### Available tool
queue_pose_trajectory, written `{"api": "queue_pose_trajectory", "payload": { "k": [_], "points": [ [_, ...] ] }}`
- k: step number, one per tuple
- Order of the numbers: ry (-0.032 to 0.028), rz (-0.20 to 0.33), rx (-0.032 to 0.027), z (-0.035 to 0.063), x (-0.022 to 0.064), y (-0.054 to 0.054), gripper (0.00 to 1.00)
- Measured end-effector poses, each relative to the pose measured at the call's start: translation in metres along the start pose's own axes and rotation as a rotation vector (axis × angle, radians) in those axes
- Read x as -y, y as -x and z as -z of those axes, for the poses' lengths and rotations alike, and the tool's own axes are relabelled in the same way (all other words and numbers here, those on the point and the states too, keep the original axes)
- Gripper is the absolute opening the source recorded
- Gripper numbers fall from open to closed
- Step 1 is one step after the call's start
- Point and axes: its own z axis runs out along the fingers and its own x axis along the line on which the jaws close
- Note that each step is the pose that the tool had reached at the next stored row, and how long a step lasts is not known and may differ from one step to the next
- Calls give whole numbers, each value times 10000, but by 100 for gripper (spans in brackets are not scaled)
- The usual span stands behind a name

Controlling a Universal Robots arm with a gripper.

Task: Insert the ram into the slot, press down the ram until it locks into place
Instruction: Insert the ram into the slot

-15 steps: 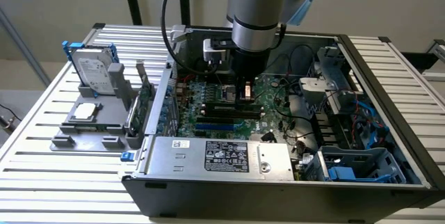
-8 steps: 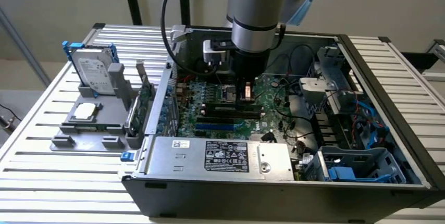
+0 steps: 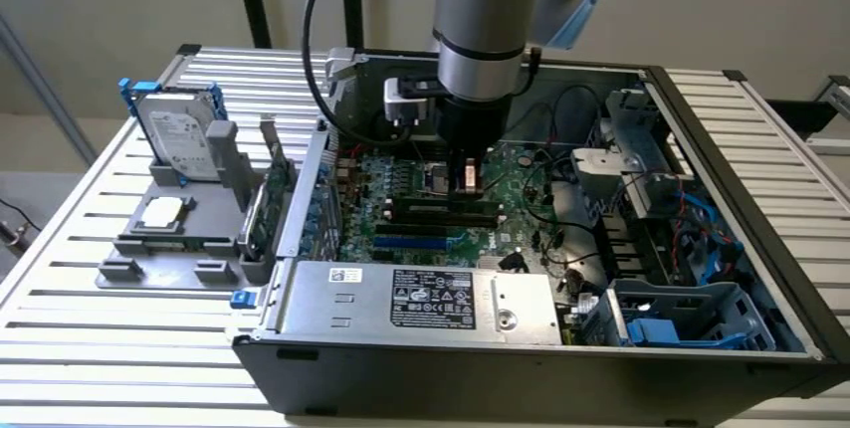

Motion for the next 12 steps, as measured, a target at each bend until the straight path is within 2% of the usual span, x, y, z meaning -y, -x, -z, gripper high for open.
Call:
{"api": "queue_pose_trajectory", "payload": {
  "k": [5,12],
  "points": [
    [-18,-44,-36,-8,-3,0,13],
    [-26,-139,-41,-14,-3,11,13]
  ]
}}
